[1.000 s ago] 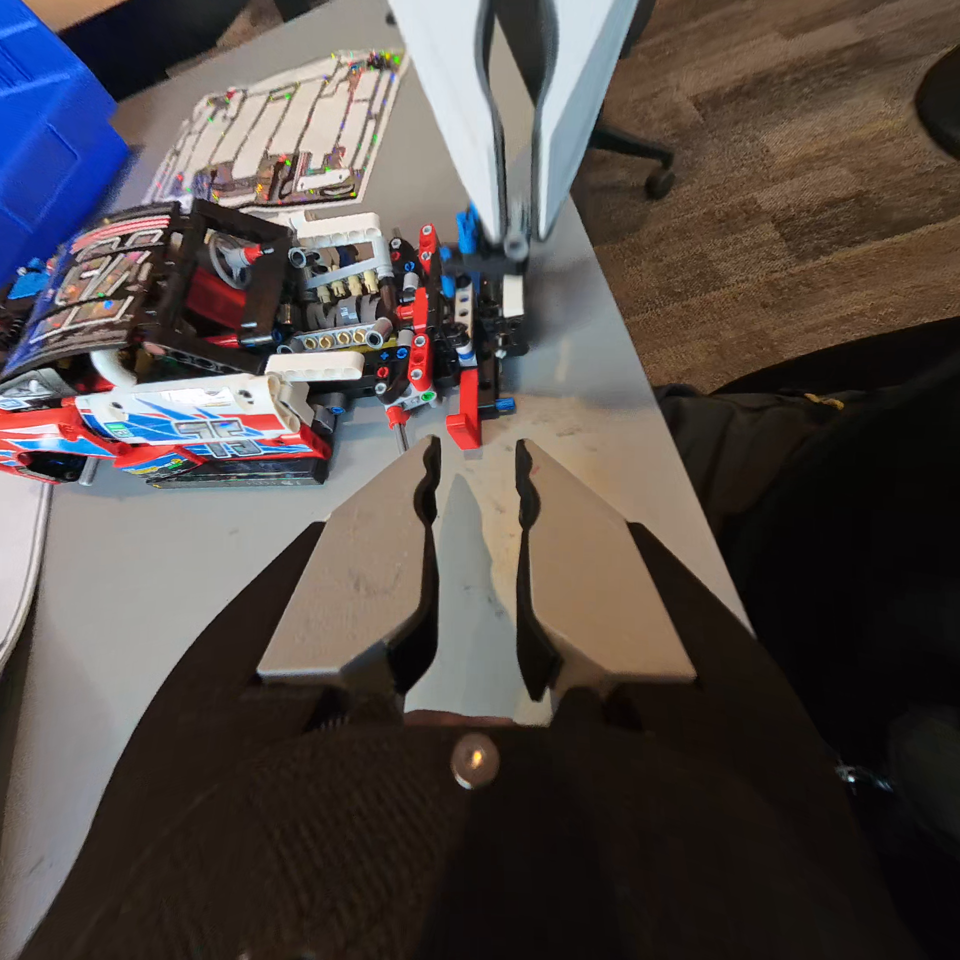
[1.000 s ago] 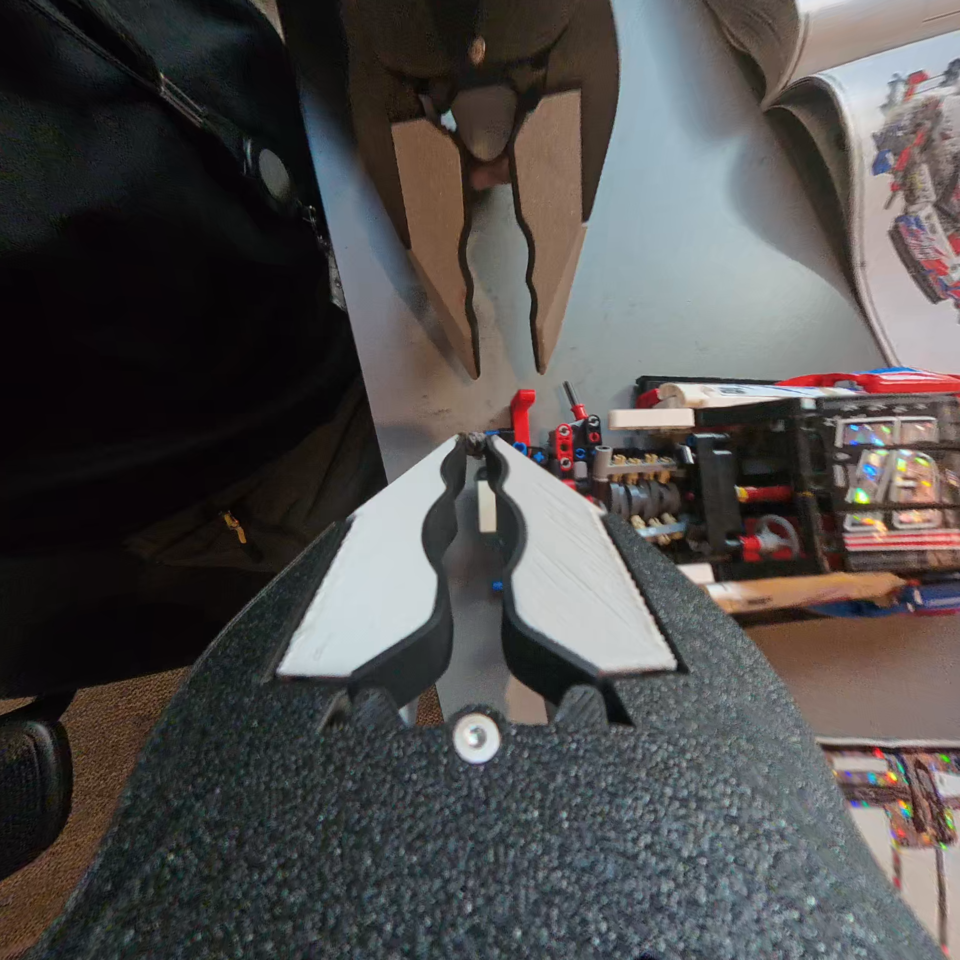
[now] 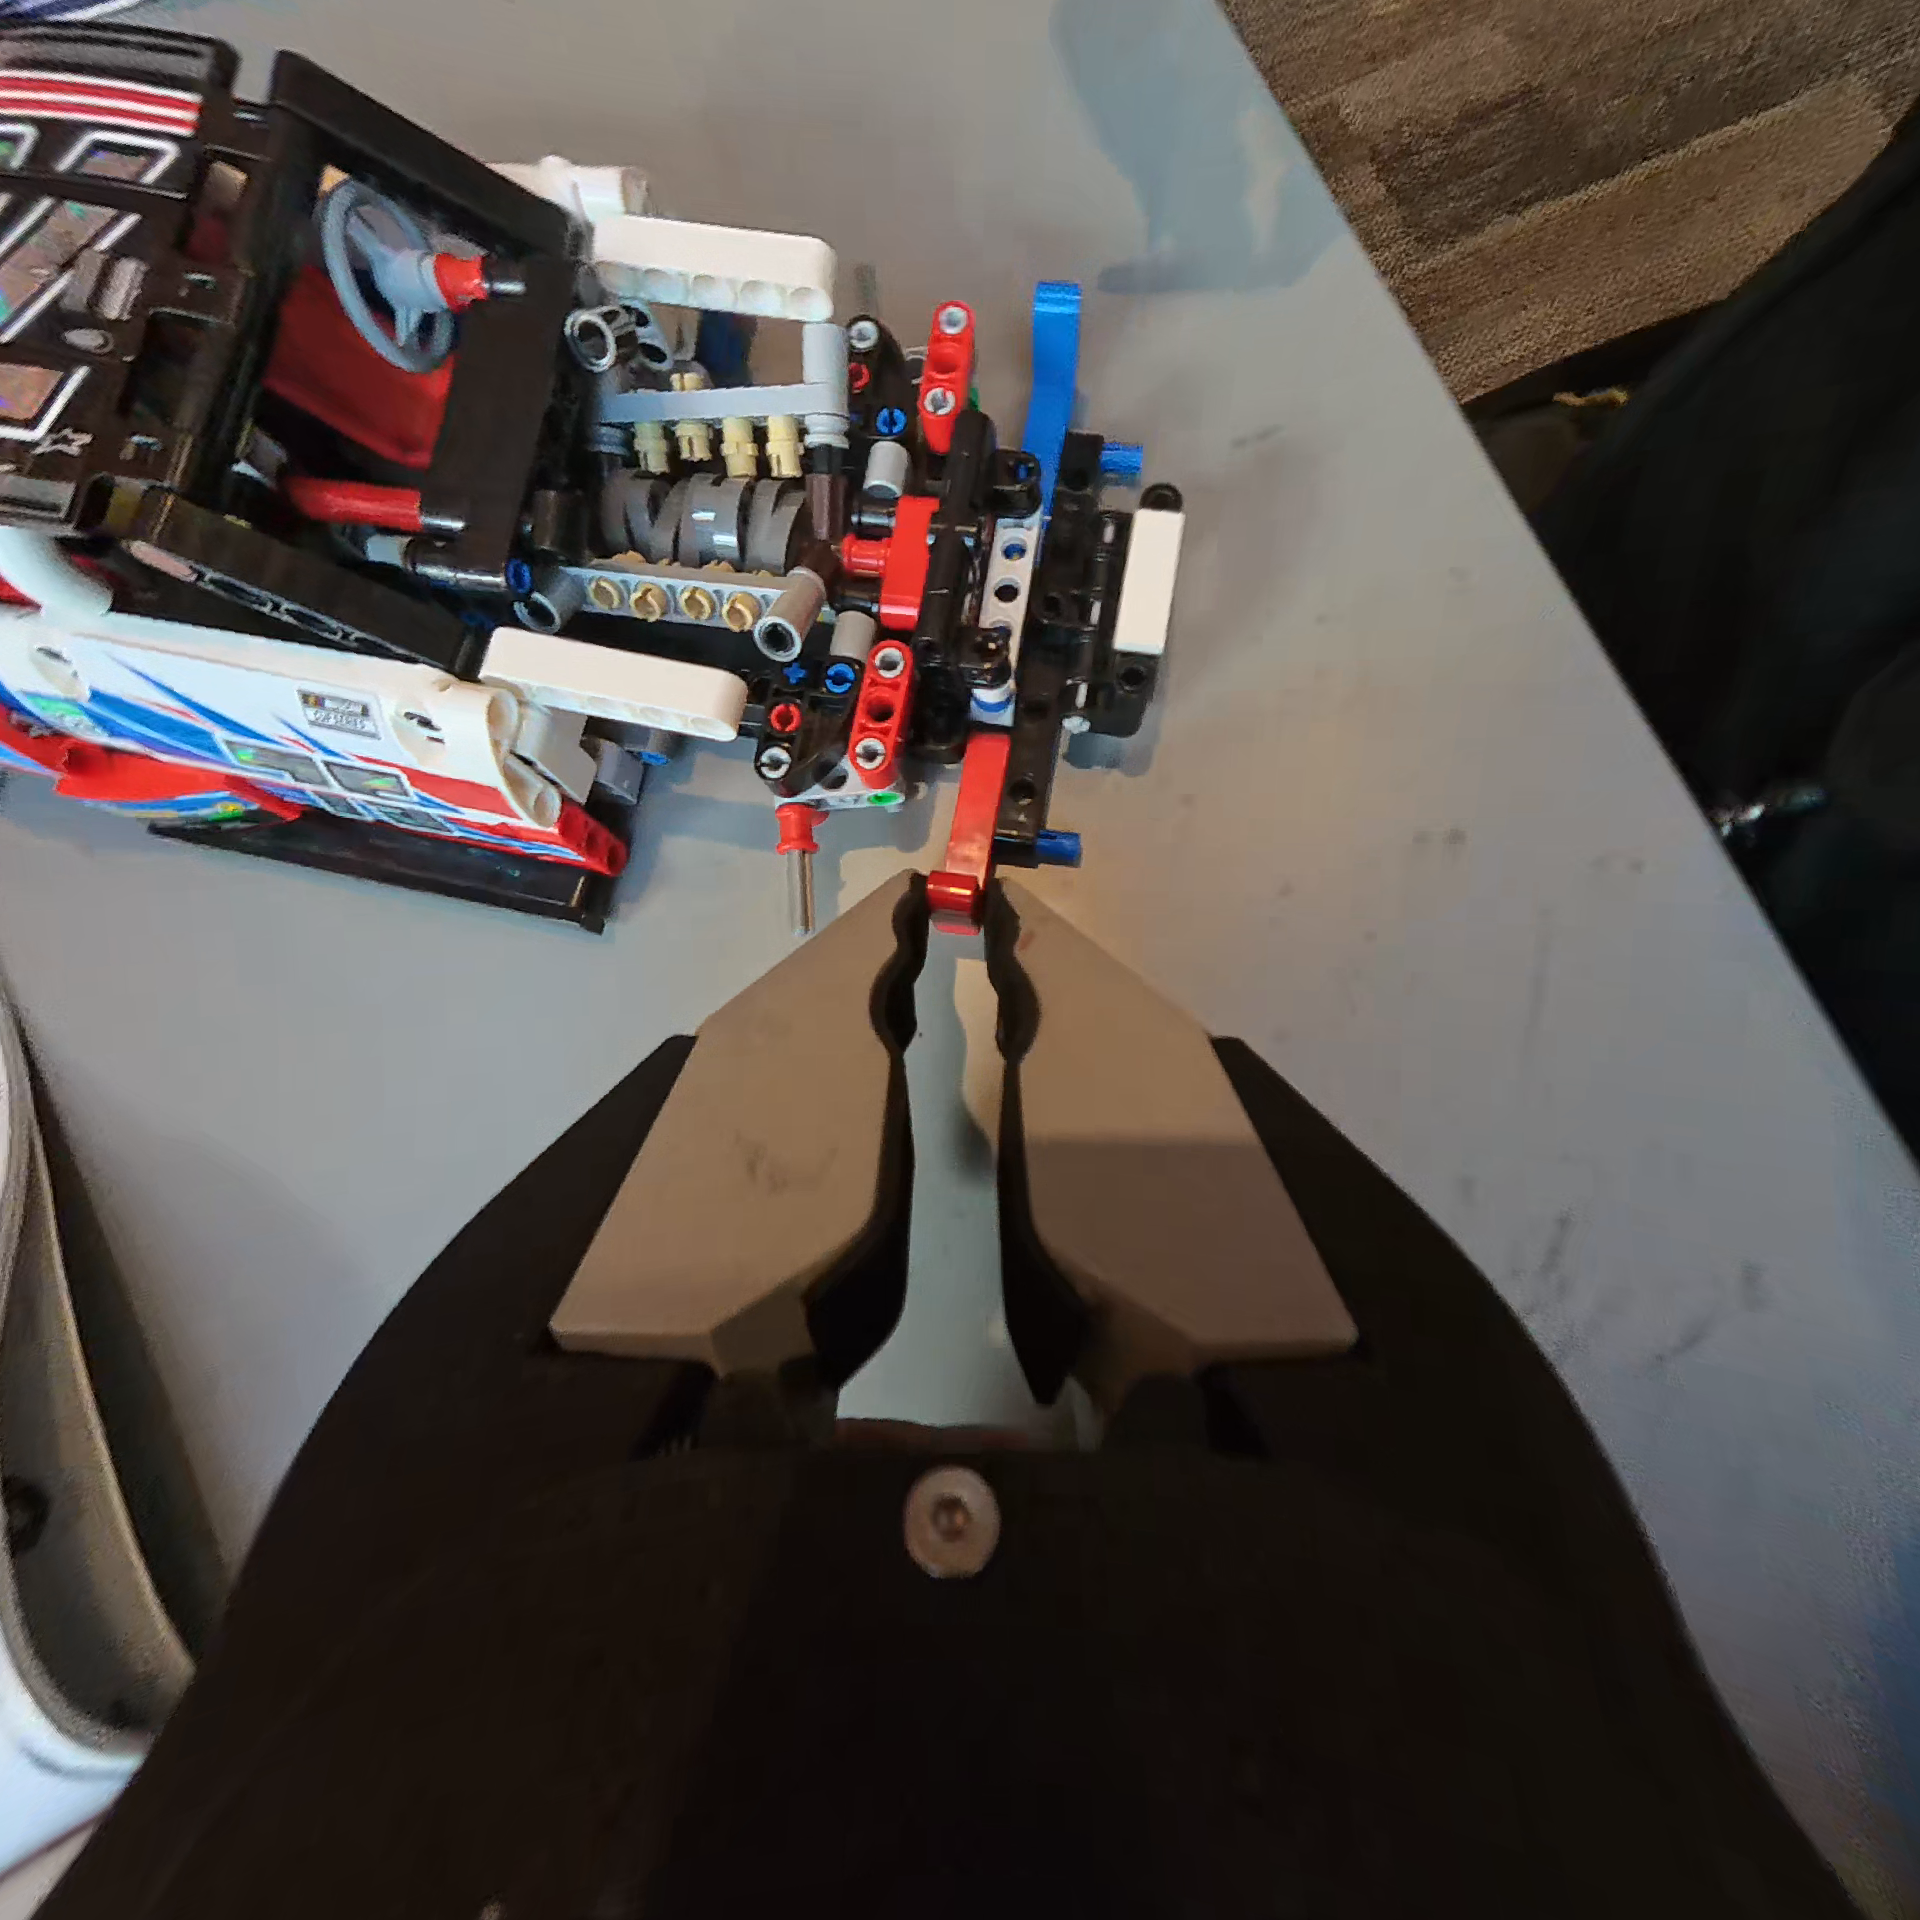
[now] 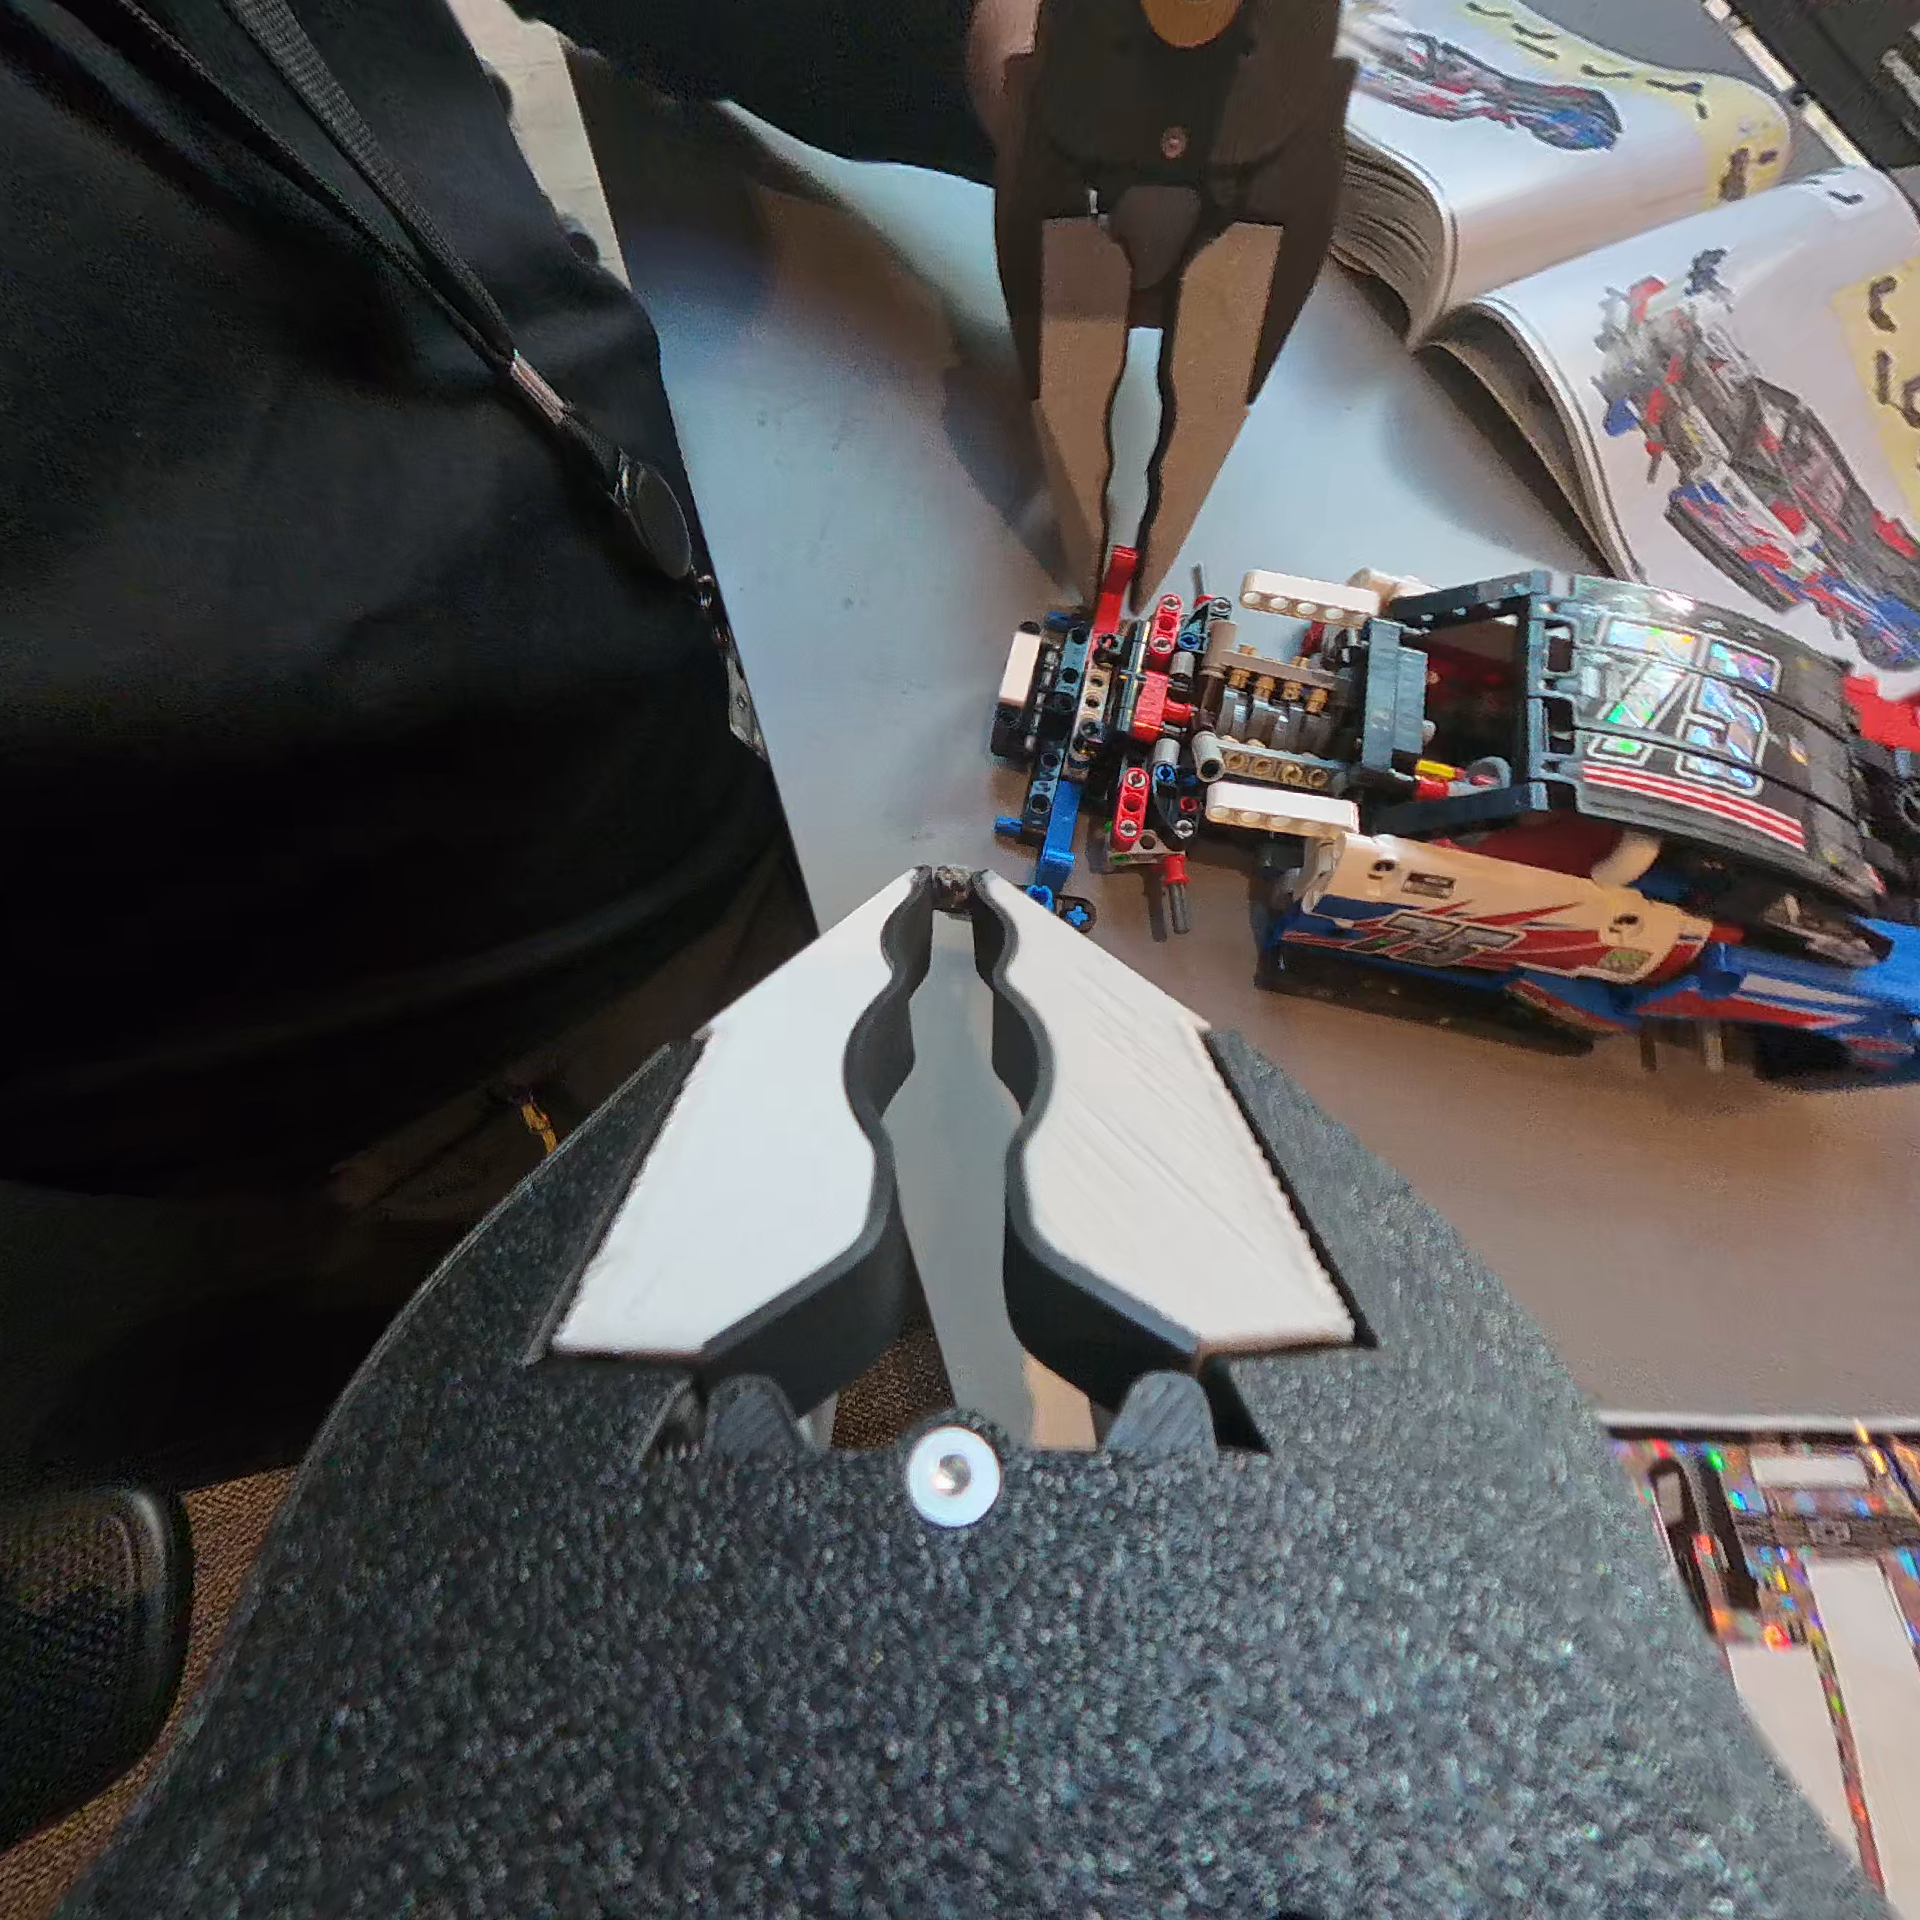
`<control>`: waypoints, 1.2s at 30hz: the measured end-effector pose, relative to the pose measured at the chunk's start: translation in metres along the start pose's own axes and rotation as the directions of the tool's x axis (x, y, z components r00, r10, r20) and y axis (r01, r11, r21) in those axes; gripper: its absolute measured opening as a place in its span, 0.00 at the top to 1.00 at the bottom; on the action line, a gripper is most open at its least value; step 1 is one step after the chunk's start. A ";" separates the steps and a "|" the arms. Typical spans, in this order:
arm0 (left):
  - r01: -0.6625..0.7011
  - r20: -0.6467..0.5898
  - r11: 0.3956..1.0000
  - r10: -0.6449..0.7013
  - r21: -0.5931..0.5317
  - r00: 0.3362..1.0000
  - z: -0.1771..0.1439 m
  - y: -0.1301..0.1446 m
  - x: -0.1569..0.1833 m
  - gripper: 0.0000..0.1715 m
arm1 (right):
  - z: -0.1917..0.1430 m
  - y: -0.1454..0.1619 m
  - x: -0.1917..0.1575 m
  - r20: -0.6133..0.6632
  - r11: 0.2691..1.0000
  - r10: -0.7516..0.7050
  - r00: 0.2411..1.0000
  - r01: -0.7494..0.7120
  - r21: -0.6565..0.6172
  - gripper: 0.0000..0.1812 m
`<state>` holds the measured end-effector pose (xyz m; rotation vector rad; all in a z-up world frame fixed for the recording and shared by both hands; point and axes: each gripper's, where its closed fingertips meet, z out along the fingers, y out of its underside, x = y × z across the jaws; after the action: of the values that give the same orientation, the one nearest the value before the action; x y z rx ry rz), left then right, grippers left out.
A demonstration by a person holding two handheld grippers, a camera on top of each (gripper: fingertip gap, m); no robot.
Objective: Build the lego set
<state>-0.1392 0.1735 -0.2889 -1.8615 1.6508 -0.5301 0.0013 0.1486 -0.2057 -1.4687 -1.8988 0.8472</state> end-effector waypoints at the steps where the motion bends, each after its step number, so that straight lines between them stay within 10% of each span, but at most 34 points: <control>1: -0.007 0.000 1.000 0.007 0.004 1.000 -0.004 0.004 -0.003 0.95 | 0.005 -0.003 0.000 0.011 1.000 -0.002 1.000 0.002 0.000 0.96; 12: 0.206 0.360 0.974 -0.159 -0.097 0.919 -0.053 0.041 -0.039 0.94 | 0.051 -0.035 0.001 0.110 1.000 -0.025 0.994 0.026 -0.008 0.96; 22: 0.261 0.628 0.943 -0.332 0.206 0.704 -0.093 -0.004 -0.022 0.85 | 0.058 -0.069 0.031 0.096 0.994 0.065 0.993 -0.073 0.082 0.96; 36: 0.142 0.574 0.980 -0.198 0.142 0.794 -0.052 0.004 0.029 0.80 | 0.056 -0.098 0.048 0.092 0.961 0.233 0.968 -0.244 0.134 0.97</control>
<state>-0.1714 0.1363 -0.2546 -1.8640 1.0330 -0.0681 -0.1117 0.1698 -0.1614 -1.6162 -1.6940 1.1413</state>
